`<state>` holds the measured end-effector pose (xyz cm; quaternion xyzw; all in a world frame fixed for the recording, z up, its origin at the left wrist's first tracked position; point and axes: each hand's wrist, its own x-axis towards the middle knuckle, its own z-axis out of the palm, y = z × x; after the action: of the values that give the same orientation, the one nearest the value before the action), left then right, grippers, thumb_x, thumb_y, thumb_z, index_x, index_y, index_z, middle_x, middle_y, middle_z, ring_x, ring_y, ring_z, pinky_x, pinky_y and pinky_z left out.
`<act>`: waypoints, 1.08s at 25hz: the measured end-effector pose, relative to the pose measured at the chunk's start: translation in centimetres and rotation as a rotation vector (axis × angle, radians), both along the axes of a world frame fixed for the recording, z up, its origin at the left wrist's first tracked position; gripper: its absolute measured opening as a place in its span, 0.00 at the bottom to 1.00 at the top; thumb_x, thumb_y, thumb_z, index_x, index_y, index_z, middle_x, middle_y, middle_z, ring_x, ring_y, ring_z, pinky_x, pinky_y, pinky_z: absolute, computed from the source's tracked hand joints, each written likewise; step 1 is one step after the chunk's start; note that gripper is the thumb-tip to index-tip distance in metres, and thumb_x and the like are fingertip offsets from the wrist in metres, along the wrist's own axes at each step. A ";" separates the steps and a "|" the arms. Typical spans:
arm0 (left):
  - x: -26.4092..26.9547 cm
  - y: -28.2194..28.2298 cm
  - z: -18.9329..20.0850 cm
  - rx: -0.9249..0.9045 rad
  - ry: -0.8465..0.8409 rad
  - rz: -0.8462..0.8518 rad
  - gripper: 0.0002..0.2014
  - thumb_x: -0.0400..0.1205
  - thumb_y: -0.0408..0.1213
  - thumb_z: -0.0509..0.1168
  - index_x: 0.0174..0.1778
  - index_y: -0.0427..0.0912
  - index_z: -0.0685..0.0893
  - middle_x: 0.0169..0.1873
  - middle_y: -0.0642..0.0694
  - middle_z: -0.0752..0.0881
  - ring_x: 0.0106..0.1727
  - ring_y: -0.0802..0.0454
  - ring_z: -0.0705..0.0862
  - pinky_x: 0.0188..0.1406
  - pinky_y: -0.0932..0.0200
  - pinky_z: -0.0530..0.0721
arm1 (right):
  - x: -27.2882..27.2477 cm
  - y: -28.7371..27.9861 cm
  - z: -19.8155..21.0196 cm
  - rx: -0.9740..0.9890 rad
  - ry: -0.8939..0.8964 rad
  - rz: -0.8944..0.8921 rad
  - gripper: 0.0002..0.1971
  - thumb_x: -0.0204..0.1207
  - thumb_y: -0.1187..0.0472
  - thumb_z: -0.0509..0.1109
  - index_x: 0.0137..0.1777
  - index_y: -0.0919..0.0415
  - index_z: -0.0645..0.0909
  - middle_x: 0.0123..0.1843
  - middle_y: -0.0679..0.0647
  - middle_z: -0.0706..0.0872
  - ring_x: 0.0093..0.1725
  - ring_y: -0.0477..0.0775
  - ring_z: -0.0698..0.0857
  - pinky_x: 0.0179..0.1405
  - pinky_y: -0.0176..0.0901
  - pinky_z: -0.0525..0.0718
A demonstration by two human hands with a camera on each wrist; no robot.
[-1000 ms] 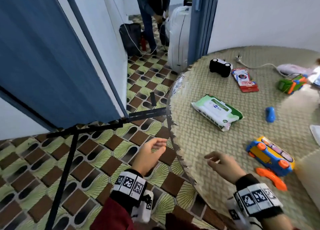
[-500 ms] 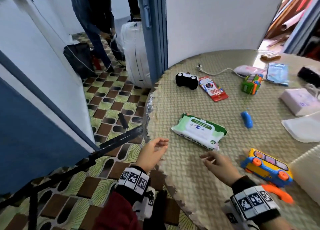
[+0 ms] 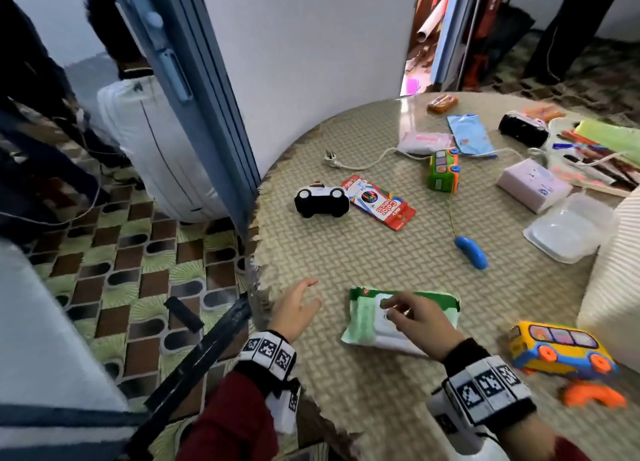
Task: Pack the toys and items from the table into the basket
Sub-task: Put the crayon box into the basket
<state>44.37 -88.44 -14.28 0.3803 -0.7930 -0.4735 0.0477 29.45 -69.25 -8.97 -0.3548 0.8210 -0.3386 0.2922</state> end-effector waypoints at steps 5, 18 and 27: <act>-5.1 -5.1 -3.0 -0.087 -0.087 -0.166 0.25 0.84 0.43 0.63 0.78 0.46 0.68 0.81 0.44 0.61 0.83 0.47 0.56 0.81 0.47 0.56 | -1.2 -3.8 0.2 0.056 -0.001 -0.018 0.07 0.78 0.64 0.65 0.50 0.58 0.85 0.38 0.48 0.85 0.41 0.54 0.86 0.45 0.48 0.82; -10.5 -6.4 -7.0 -0.164 -0.433 -0.480 0.58 0.52 0.79 0.38 0.81 0.61 0.36 0.68 0.56 0.16 0.72 0.49 0.16 0.74 0.44 0.24 | -15.2 -13.4 -2.1 0.397 0.219 -0.016 0.16 0.80 0.60 0.62 0.66 0.62 0.77 0.63 0.62 0.81 0.64 0.62 0.79 0.59 0.45 0.74; -10.5 -6.6 -6.8 -0.155 -0.468 -0.536 0.47 0.72 0.73 0.53 0.81 0.62 0.36 0.66 0.58 0.13 0.67 0.48 0.10 0.55 0.58 0.09 | -21.9 -19.8 -6.8 0.533 0.339 -0.087 0.30 0.79 0.47 0.65 0.78 0.54 0.64 0.76 0.60 0.69 0.75 0.63 0.69 0.70 0.56 0.68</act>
<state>33.88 -95.08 -21.08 0.2521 -0.8875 -0.3079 -0.2322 7.59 -89.04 -15.73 -0.2818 0.9322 -0.0596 0.2191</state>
